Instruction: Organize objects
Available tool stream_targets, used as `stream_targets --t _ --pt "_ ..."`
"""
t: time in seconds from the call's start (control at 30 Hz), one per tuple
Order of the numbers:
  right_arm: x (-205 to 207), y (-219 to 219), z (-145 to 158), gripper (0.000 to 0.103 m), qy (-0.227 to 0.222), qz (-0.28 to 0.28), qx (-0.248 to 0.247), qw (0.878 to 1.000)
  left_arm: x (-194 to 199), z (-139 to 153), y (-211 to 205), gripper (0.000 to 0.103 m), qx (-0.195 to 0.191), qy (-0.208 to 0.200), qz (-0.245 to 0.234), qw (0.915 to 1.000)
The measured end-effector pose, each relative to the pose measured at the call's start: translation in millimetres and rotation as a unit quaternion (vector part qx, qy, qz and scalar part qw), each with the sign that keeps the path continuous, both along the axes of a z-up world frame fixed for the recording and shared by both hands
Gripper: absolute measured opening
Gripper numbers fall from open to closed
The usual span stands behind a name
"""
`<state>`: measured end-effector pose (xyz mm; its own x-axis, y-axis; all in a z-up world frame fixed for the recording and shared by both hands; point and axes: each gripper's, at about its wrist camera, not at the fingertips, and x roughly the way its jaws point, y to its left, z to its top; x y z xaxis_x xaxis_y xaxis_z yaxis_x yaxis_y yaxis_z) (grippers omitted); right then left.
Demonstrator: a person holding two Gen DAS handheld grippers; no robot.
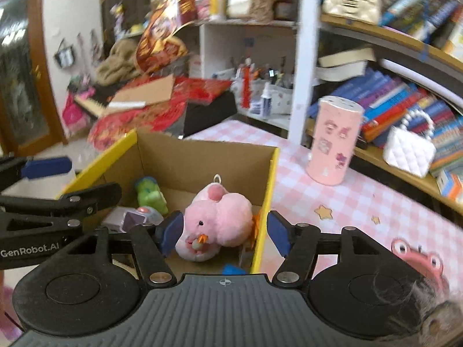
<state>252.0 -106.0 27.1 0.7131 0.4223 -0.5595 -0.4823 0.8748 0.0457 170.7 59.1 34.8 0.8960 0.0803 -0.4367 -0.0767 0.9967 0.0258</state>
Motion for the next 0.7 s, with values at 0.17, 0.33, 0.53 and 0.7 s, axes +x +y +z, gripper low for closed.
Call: stream_targets --t 0.17,0.33,0.53,0.7 --pt "-31.5 -16.9 7.2 0.062 -0.02 -0.047 0.013 0.999 -23.1 5.8 -6.2 0.083 0.0 -0.004 -0.016 0.9999" --pt "-65.8 -34.3 5.3 0.066 -0.022 -0.115 0.022 0.993 -46.0 -0.6 -10.7 0.084 0.008 0.01 -0.029 0.9995" --pt "-106.3 -46.7 -10.1 0.068 0.004 -0.193 0.014 0.981 -74.9 -17.4 -21.8 0.091 0.022 0.042 -0.033 0.9983" --pt "-146.1 -49.8 -27.4 0.074 0.019 -0.245 0.012 0.969 -96.6 -29.1 -29.3 0.092 0.026 0.065 -0.051 0.9963"
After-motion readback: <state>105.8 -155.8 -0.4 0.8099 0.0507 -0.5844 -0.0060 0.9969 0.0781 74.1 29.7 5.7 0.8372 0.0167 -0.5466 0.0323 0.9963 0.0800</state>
